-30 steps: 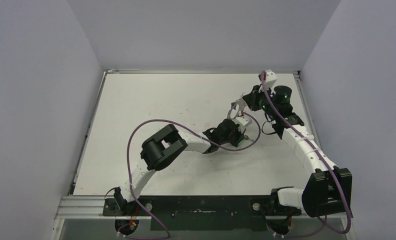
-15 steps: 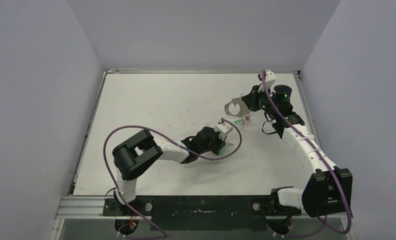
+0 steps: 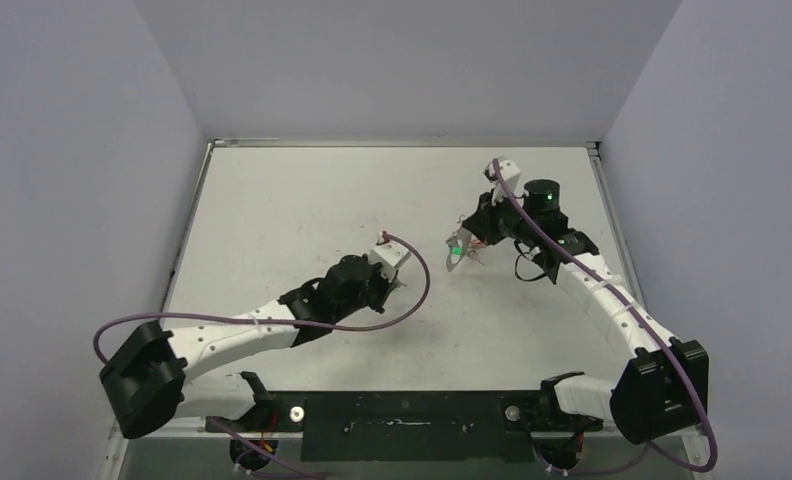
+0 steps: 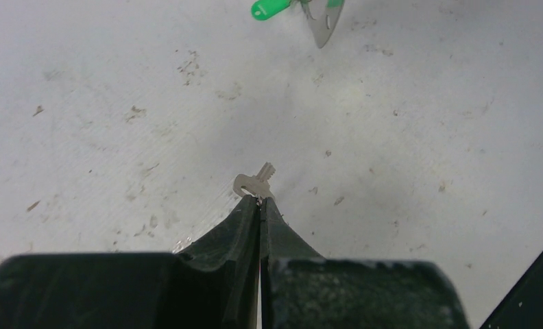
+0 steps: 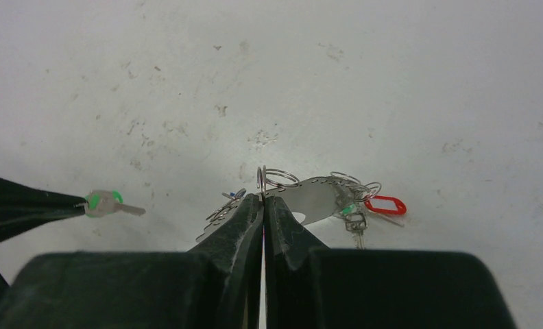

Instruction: Put the keys on the keyring

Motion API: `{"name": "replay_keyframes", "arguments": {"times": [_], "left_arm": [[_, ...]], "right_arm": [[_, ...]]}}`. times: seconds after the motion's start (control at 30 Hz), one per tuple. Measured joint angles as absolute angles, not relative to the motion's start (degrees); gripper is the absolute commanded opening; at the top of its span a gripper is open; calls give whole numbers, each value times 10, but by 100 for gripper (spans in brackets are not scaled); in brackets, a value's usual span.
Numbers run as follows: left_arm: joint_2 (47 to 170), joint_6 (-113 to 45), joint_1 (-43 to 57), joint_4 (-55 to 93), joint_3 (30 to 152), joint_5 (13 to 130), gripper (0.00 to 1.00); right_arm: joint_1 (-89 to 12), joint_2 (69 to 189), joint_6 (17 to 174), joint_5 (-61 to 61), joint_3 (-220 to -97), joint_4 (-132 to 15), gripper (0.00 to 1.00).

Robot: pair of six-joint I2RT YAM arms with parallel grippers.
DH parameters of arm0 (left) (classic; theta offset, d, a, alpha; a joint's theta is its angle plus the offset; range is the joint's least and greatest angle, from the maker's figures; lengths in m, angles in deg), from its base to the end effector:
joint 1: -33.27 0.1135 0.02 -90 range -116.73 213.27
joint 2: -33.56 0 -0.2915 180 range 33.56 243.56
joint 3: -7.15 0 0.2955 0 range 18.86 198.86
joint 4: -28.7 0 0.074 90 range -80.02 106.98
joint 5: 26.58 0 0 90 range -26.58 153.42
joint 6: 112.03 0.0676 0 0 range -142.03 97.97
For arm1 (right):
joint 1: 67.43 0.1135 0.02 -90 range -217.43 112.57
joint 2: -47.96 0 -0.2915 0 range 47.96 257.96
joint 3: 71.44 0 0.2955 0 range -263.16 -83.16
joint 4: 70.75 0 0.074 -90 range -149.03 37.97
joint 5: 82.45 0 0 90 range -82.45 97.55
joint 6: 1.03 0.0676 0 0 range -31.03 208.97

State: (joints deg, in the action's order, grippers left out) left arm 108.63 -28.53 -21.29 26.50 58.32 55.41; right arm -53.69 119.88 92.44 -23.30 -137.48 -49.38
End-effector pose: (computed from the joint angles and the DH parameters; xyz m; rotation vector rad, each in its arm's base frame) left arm 0.2058 -0.2729 0.2134 0.7570 1.9187 -0.5286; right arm 0.3229 0.1146 0.2999 -0.5203 1.9852 0.7368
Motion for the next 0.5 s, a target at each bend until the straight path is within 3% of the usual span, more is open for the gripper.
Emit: {"name": "replay_keyframes", "arguments": {"times": [0.3,0.5], "left_arm": [[864,-256,-210,71,539,558,0],[753,-233,-211,47,490,615,0]], "right_arm": [[-433,1157,855,-266,-1344,-434,0],[-385,1130,828,-296,-1303,-426,0]]}}
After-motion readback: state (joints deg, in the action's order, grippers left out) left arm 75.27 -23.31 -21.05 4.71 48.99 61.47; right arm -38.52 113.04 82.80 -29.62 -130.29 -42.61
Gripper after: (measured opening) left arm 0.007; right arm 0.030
